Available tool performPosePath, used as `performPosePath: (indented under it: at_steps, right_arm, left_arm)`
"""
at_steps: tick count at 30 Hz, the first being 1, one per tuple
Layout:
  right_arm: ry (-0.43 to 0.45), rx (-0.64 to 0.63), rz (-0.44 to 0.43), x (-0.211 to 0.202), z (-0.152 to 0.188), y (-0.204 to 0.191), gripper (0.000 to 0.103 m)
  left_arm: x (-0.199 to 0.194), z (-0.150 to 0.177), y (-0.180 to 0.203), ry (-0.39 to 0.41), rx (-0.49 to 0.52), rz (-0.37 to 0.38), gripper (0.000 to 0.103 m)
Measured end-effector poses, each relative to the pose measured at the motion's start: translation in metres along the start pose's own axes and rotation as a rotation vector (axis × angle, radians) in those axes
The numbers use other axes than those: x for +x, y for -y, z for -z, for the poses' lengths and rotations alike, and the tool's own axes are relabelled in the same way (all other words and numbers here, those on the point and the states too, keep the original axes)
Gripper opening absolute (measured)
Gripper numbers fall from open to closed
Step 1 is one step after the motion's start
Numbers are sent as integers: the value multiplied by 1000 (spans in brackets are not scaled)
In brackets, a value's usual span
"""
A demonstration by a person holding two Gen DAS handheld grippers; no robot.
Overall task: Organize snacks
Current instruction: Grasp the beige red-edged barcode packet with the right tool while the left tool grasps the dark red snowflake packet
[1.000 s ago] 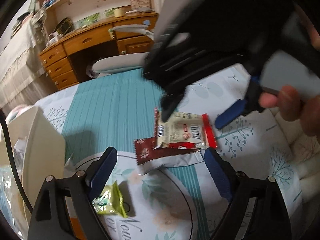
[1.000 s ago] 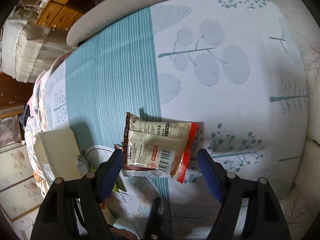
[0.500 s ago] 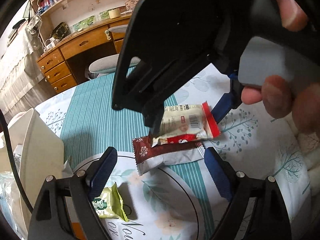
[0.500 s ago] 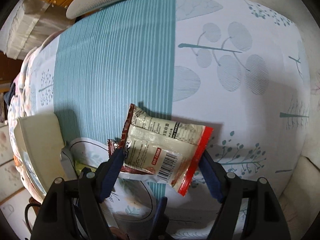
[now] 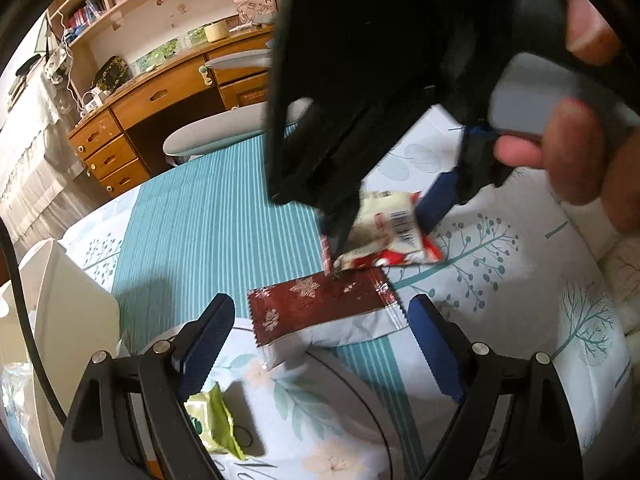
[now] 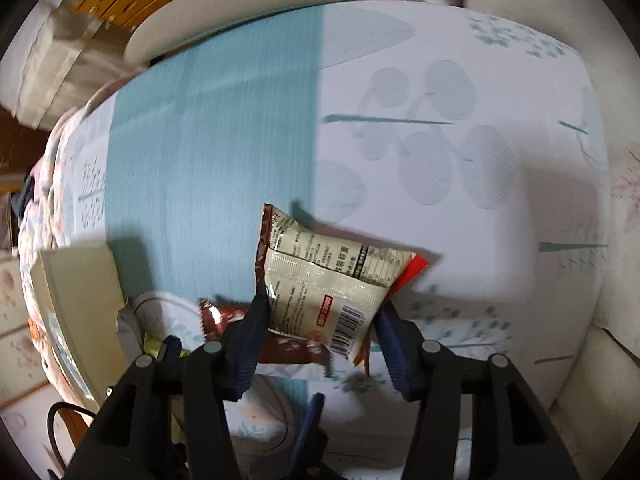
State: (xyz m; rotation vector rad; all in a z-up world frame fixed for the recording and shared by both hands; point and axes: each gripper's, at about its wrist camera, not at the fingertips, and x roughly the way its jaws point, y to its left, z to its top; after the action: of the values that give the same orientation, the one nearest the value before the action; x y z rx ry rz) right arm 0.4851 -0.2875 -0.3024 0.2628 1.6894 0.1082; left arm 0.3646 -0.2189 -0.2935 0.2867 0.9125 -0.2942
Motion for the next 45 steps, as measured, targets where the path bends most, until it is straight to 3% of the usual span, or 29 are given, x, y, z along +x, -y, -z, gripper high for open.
performPosePath:
  at_steps: [11, 18, 19, 22, 32, 45]
  right_arm:
    - [51, 153, -42, -25, 16, 69, 53]
    - [70, 188, -89, -37, 23, 83, 53]
    - [71, 192, -95, -40, 25, 85, 53]
    - [78, 203, -113, -48, 31, 95, 53]
    - [96, 249, -142, -53, 42, 93, 53]
    - [92, 260, -176, -67, 75, 94, 53]
  left_arm:
    - [28, -11, -17, -113, -119, -12, 87]
    - [37, -23, -26, -136, -188, 13, 72]
    - [38, -23, -28, -141, -199, 9, 66]
    - [41, -23, -35, -149, -257, 29, 64]
    - [35, -19, -38, -177, -316, 21, 35]
    - [20, -7, -34, -279, -354, 54, 25]
